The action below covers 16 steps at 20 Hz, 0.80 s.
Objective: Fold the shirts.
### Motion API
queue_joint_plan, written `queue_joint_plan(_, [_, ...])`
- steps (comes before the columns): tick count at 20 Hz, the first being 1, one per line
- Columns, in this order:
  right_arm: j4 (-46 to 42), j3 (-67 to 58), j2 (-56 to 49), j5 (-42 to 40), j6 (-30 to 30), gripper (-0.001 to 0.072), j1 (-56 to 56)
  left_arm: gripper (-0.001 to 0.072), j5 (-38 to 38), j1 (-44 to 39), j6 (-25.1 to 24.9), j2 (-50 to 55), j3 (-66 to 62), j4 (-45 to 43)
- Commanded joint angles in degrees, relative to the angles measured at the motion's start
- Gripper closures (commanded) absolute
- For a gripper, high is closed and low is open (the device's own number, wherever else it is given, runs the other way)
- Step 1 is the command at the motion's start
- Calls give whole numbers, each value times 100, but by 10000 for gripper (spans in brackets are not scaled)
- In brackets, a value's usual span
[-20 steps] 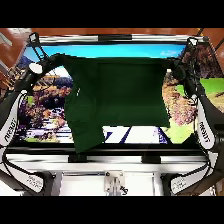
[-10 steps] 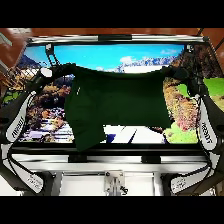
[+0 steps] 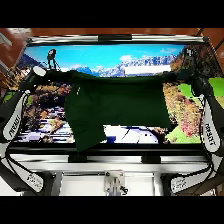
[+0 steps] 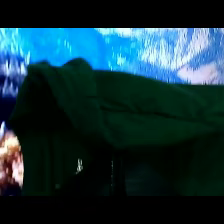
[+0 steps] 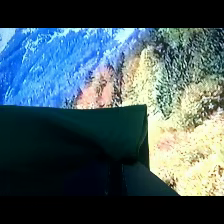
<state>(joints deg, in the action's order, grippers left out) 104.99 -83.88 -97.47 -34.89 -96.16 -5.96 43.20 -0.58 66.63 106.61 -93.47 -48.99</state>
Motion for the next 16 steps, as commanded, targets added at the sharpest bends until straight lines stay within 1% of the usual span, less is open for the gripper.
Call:
queue_joint_plan(1, [-105,4,-26,-732,173,646,-76,673,1464,173,74,50,-35,-37])
queue_joint_plan(2, [-157,4,-66,-883,184,646,-76,672,1648,173,79,79,-33,-37])
queue_joint_plan(5, [-181,4,-201,-1193,426,646,-72,672,1665,173,374,181,-35,-37])
queue_joint_plan(10, [-199,2,-225,-1331,520,646,-74,672,2024,175,767,341,-35,-203])
queue_joint_plan(12, [-212,2,-225,-1351,579,646,-76,672,2186,177,761,352,-35,-227])
queue_joint_plan(16, [-317,4,-304,-1386,723,646,-76,673,2210,350,769,352,-35,-247])
